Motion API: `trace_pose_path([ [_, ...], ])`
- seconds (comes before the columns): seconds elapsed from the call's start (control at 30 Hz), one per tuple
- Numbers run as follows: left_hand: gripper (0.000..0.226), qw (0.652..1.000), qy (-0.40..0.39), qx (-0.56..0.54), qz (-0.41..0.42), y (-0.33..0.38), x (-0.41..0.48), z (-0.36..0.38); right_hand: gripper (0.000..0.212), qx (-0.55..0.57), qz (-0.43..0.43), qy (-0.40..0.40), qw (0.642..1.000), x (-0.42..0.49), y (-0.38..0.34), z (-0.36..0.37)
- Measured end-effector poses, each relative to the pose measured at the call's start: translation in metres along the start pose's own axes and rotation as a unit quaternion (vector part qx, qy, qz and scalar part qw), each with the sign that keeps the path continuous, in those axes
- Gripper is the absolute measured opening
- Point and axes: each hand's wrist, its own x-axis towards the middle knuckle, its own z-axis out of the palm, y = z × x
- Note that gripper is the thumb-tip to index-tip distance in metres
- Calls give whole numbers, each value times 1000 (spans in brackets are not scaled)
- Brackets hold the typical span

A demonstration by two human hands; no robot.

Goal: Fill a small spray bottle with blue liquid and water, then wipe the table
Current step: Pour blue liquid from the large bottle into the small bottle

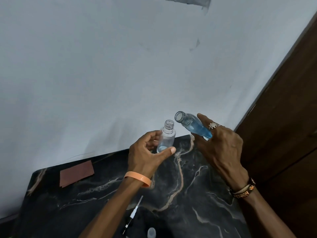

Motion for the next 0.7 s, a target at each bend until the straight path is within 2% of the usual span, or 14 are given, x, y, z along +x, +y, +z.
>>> trace_pose_path([
  [0.27, 57, 1000, -10, 0, 3, 20, -1, -4, 56, -65, -28, 50, 996, 12, -1, -22],
  [0.7, 60, 1000, -27, 7, 11, 25, -1, 0, 60, -115, -75, 61, 989, 19, -1, -36],
])
